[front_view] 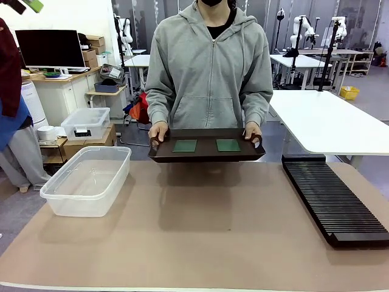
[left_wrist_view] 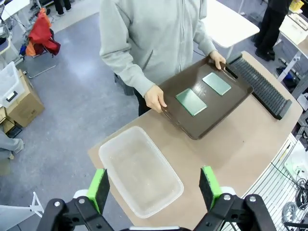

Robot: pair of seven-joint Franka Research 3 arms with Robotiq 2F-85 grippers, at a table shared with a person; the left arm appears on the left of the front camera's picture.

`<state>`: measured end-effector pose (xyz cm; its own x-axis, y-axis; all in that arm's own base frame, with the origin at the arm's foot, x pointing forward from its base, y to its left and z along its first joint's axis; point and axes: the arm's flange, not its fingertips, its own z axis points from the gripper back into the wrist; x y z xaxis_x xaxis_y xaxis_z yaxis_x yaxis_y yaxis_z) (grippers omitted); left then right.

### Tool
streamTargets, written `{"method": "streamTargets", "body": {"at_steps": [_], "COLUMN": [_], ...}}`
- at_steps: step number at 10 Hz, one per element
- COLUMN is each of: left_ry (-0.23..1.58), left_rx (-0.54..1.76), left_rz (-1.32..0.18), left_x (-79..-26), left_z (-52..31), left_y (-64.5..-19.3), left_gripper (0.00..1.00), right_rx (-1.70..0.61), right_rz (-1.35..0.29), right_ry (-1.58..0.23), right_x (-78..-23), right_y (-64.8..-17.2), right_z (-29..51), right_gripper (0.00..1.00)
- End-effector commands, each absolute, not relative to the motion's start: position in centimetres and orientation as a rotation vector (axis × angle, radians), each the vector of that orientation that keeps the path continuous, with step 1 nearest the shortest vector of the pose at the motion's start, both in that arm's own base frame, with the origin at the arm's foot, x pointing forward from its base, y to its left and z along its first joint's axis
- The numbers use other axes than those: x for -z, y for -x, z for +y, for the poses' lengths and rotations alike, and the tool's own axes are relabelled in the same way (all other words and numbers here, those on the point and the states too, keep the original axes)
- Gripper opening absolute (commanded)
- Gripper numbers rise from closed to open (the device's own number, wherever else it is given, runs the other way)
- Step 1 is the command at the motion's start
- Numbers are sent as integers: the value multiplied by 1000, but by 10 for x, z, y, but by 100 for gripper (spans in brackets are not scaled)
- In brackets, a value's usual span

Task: Sort PCBs into racks and boxes based on the side picked up.
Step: Pick up the Blank PCB handed by the Human.

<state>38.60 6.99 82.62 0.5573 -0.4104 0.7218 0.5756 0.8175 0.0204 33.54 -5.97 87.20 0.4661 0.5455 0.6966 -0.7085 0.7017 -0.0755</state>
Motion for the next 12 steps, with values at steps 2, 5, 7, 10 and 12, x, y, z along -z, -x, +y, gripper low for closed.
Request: {"method": "streamTargets", "body": {"at_steps": [2,5,7,10,12], "left_ry": [188,221,243,382,405], "left_rx": [607,581,648,733,751], "left_rz": [-810,-799,-744,-679,-660], "left_x": [-825,-831,-839,-859,-862], "left_z": [74,76,77,90,95], "left_y": [-381,-383,-377,-361,-354], "left_gripper": [100,100,100,100,100], "right_rx": [-765,-763,-751,-765,-762], "right_rz": [-748,-768,-761,-718,-735], "right_ry": [-265,-239,-234,-316,-338], "right_x": [-867,-876,-875,-875,-880], "right_y": [-336,-332,-333,-316,-303], "right_z": [-67,-68,-70,-92,-102], "right_gripper": [100,100,100,100,100]}}
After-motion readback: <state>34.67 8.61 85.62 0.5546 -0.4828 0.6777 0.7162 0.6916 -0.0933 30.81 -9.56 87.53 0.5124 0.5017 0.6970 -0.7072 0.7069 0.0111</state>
